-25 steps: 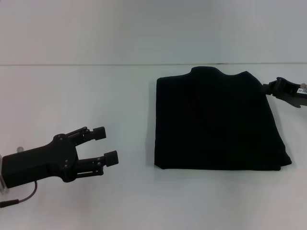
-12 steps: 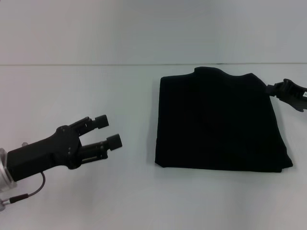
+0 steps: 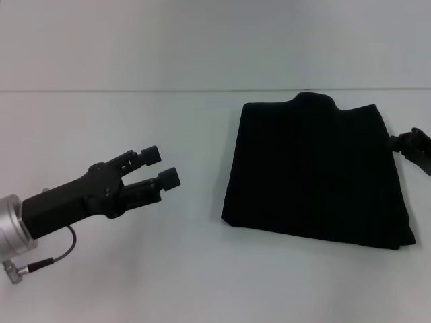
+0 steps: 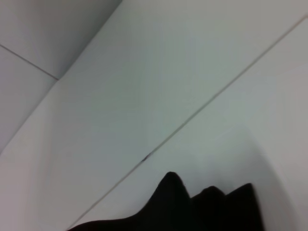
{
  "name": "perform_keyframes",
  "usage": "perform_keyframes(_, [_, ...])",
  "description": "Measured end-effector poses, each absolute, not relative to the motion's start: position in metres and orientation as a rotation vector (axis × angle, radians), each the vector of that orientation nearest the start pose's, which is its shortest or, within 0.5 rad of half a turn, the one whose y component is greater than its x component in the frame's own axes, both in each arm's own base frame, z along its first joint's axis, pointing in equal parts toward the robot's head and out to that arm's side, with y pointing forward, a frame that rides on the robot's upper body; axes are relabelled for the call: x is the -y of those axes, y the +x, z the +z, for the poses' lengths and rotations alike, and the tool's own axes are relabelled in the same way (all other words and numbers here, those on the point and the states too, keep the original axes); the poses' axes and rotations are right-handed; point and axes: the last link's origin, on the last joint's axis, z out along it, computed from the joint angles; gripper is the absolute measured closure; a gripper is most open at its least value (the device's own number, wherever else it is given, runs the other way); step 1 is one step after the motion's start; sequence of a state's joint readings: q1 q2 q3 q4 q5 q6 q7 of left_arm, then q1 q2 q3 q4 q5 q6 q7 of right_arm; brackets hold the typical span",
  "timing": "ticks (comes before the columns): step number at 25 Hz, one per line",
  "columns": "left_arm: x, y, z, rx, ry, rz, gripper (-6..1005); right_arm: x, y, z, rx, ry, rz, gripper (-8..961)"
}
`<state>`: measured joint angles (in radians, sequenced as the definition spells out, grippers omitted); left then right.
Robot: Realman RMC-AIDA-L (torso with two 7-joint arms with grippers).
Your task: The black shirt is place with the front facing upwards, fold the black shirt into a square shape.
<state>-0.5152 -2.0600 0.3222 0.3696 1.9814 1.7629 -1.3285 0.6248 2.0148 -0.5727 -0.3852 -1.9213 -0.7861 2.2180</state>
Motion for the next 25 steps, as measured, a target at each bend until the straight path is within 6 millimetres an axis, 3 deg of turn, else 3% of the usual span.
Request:
perform_keyframes(10, [-0.301, -0.269, 0.007, 0.887, -2.462, -1.273, 51, -0.391, 0.352, 0.035, -1.69, -1.546, 0.868, 777])
perform_keyframes(14, [-0.302, -0.27, 0.008, 0.891, -2.44, -1.274, 51, -0.399, 0.349, 0.045, -1.633, -1.591, 0.843, 616])
perform_keyframes(21, [-0.306, -0.273, 0.008, 0.905, -2.424, -1.25, 51, -0.42, 0.327, 0.035, -1.543, -1.656, 0.795, 298])
perform_keyframes(25, [-0.307, -0.274, 0.01, 0.916, -2.419, -1.247, 51, -0.427, 0.319, 0.024, -1.522, -1.676, 0.748, 299])
